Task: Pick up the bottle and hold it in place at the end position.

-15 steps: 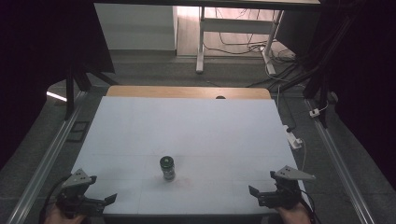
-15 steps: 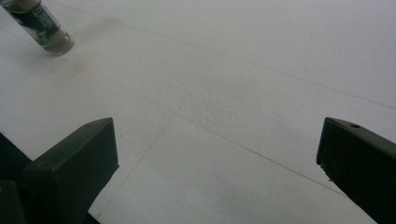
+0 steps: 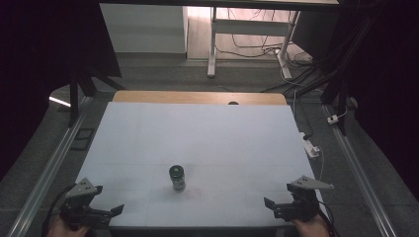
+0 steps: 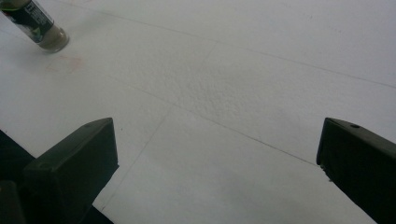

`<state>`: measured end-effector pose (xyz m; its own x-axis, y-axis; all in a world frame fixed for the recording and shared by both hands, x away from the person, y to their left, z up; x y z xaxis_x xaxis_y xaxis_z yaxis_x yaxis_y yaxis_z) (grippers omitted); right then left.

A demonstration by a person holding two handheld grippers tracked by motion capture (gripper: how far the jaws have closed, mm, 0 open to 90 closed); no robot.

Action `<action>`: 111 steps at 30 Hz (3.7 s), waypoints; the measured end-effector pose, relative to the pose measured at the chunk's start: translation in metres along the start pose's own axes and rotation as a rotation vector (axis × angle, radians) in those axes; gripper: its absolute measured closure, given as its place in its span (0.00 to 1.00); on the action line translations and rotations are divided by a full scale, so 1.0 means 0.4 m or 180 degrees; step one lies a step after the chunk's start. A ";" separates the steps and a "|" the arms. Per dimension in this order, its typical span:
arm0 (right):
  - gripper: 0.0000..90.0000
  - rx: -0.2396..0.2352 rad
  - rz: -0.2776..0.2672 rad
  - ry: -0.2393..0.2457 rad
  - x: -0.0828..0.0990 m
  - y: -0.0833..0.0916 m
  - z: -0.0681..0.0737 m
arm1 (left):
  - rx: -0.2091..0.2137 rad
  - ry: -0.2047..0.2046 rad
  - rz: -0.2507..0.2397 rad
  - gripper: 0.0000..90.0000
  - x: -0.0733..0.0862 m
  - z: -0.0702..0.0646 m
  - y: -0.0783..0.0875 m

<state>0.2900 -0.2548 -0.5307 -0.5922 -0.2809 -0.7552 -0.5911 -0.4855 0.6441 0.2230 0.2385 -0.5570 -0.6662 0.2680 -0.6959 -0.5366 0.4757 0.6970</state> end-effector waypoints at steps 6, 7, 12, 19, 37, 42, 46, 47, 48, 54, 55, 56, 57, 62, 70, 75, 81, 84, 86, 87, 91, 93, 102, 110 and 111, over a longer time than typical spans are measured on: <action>0.00 0.0013 0.0000 0.0022 0.004 0.007 -0.001 | 0.0016 0.0024 0.0016 0.00 0.001 0.001 0.000; 0.00 0.0002 0.0004 0.0010 0.005 0.007 0.000 | 0.0020 0.0028 0.0019 0.00 0.001 0.001 0.000; 0.00 -0.0008 0.0005 0.0050 0.005 0.006 0.003 | 0.0022 0.0027 0.0021 0.00 0.001 0.001 0.000; 0.00 -0.0045 0.0033 0.0087 0.006 0.004 0.009 | 0.0076 -0.0017 -0.0073 0.00 -0.011 -0.012 0.004; 0.00 -0.0116 0.0091 0.0104 0.009 -0.001 0.013 | 0.0246 -0.0142 -0.0185 0.00 -0.039 -0.027 -0.007; 0.00 -0.0120 0.0097 0.0107 0.009 -0.002 0.014 | 0.0316 -0.0210 -0.0188 0.00 -0.050 -0.039 -0.019; 0.00 -0.0132 0.0104 0.0114 0.009 -0.003 0.014 | 0.0447 -0.0296 -0.0207 0.00 -0.059 -0.054 -0.035; 0.00 -0.0133 0.0106 0.0115 0.009 -0.003 0.014 | 0.0467 -0.0323 -0.0208 0.00 -0.060 -0.058 -0.039; 0.00 -0.0133 0.0106 0.0115 0.009 -0.003 0.014 | 0.0490 -0.0348 -0.0216 0.00 -0.062 -0.062 -0.043; 0.00 -0.0133 0.0122 0.0119 0.010 -0.003 0.014 | 0.0527 -0.0430 -0.0266 0.00 -0.076 -0.070 -0.060; 0.00 -0.0134 0.0127 0.0121 0.010 -0.004 0.015 | 0.0533 -0.0429 -0.0270 0.00 -0.079 -0.072 -0.064; 0.00 -0.0134 0.0130 0.0121 0.011 -0.004 0.015 | 0.0536 -0.0429 -0.0273 0.00 -0.082 -0.072 -0.068; 0.00 -0.0134 0.0130 0.0121 0.011 -0.004 0.015 | 0.0540 -0.0423 -0.0279 0.00 -0.084 -0.073 -0.073; 0.00 -0.0139 0.0140 0.0128 0.011 -0.005 0.015 | 0.0548 -0.0407 -0.0251 0.00 -0.097 -0.081 -0.097; 0.00 -0.0139 0.0164 0.0136 0.012 -0.007 0.016 | 0.0537 -0.0503 -0.0229 0.00 -0.128 -0.100 -0.130; 0.00 -0.0141 0.0172 0.0144 0.013 -0.007 0.016 | 0.0575 -0.0572 -0.0129 0.00 -0.136 -0.115 -0.160; 0.00 -0.0147 0.0181 0.0144 0.013 -0.008 0.017 | 0.0587 -0.0665 -0.0055 0.00 -0.158 -0.127 -0.195; 0.00 -0.0148 0.0185 0.0148 0.014 -0.008 0.017 | 0.0594 -0.0718 -0.0031 0.00 -0.173 -0.135 -0.214; 0.00 -0.0150 0.0186 0.0149 0.014 -0.008 0.017 | 0.0601 -0.0760 -0.0017 0.00 -0.179 -0.141 -0.227; 0.00 -0.0151 0.0188 0.0148 0.014 -0.008 0.017 | 0.0602 -0.0783 -0.0003 0.00 -0.181 -0.143 -0.234; 0.00 -0.0153 0.0192 0.0156 0.014 -0.008 0.018 | 0.0641 -0.0856 0.0025 0.00 -0.189 -0.154 -0.257; 0.00 -0.0152 0.0195 0.0163 0.014 -0.009 0.018 | 0.0657 -0.0914 0.0047 0.00 -0.194 -0.157 -0.269; 0.00 -0.0153 0.0202 0.0176 0.015 -0.009 0.018 | 0.0727 -0.1059 0.0095 0.00 -0.211 -0.171 -0.327; 0.00 -0.0153 0.0201 0.0180 0.015 -0.009 0.019 | 0.0758 -0.1220 0.0027 0.20 -0.223 -0.179 -0.341; 0.00 -0.0153 0.0201 0.0180 0.015 -0.009 0.019 | 0.0780 -0.1235 0.0019 0.23 -0.224 -0.180 -0.339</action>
<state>0.2843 -0.2485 -0.5367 -0.5948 -0.3579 -0.7198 -0.5258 -0.5041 0.6851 0.3182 0.0897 -0.5769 -0.4006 0.5431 -0.7379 -0.3640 0.6447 0.6722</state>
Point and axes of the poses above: each handheld gripper's, and its own axes: y roughly backward along the jaws, x roughly out of its underside, z roughly to its left, the point moved 9 cm from there along -y, roughly forward along the jaws, and after that the axes turned 2 degrees about -z, right-handed, at the moved point
